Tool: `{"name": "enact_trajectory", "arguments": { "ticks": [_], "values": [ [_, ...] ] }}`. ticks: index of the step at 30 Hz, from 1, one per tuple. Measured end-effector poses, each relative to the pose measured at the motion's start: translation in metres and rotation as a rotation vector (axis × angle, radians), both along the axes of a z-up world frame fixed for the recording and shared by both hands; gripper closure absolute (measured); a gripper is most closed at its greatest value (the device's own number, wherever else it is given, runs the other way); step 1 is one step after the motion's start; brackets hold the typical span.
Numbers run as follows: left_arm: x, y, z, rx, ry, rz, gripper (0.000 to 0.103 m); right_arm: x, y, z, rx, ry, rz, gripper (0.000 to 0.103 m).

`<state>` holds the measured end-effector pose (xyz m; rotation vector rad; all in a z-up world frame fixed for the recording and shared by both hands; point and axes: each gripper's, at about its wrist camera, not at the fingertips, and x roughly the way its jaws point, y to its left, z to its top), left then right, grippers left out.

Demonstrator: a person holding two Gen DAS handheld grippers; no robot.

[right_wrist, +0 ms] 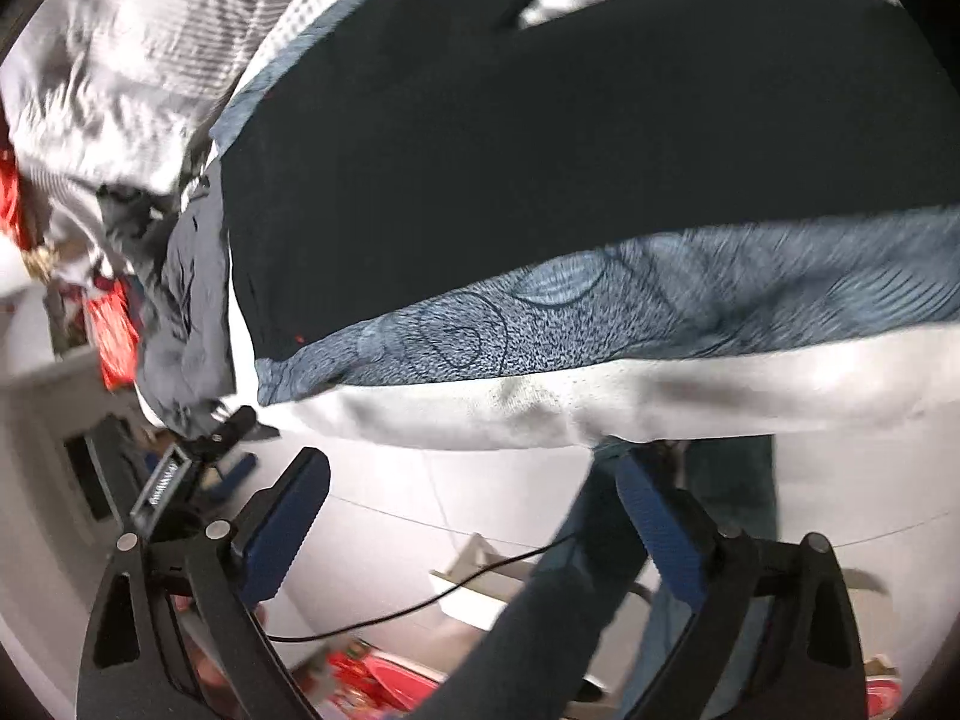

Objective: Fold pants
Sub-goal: 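Grasp the waistband edge with the left tool while the right tool grasps beside it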

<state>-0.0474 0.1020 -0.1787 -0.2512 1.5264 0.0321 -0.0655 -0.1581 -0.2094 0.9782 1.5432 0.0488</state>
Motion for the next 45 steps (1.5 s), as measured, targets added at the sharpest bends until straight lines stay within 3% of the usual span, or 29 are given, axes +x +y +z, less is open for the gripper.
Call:
{"name": "enact_trajectory", "arguments": {
  "ticks": [4,7,9,10,15,18,21,22,23,24,25,28,33,45],
  "values": [
    [0.004,0.007,-0.030,-0.061,-0.003,0.029,0.000,-0.007,0.003,-0.031,0.053,-0.029,-0.078,0.017],
    [0.012,0.011,-0.045,-0.100,-0.008,0.044,0.000,-0.008,0.002,-0.047,0.073,-0.049,-0.120,0.018],
    [0.017,0.013,-0.053,-0.126,-0.006,0.048,0.011,-0.009,0.000,-0.056,0.094,-0.053,-0.159,0.018],
    [0.020,0.014,-0.058,-0.155,0.007,0.053,0.011,-0.009,-0.001,-0.061,0.099,-0.053,-0.183,0.018],
    [0.028,0.016,-0.064,-0.189,0.014,0.081,0.011,-0.011,-0.007,-0.070,0.152,-0.082,-0.286,0.019],
    [0.032,0.016,-0.063,-0.202,0.009,0.098,0.014,-0.008,-0.013,-0.073,0.187,-0.110,-0.335,0.026],
    [0.036,0.017,-0.060,-0.208,0.002,0.125,0.028,0.000,-0.016,-0.077,0.223,-0.123,-0.375,0.040],
    [0.036,0.020,-0.059,-0.213,-0.006,0.135,0.035,0.005,-0.011,-0.079,0.226,-0.116,-0.383,0.055],
    [0.037,0.021,-0.057,-0.217,-0.017,0.144,0.049,0.006,-0.011,-0.082,0.232,-0.101,-0.388,0.081],
    [0.037,0.024,-0.055,-0.230,-0.029,0.148,0.068,0.006,-0.010,-0.085,0.249,-0.089,-0.400,0.091],
    [0.038,0.027,-0.054,-0.268,-0.044,0.149,0.076,0.006,-0.009,-0.087,0.255,-0.079,-0.412,0.096],
    [0.038,0.033,-0.053,-0.300,-0.059,0.155,0.082,0.001,-0.008,-0.081,0.267,-0.094,-0.410,0.098],
    [0.037,0.026,-0.034,-0.265,-0.106,0.066,0.087,0.007,-0.010,-0.060,0.263,-0.140,-0.371,0.098],
    [0.061,0.021,0.020,-0.281,-0.168,-0.057,0.087,0.049,-0.028,0.002,0.216,-0.228,-0.248,0.098]
  ]
}}
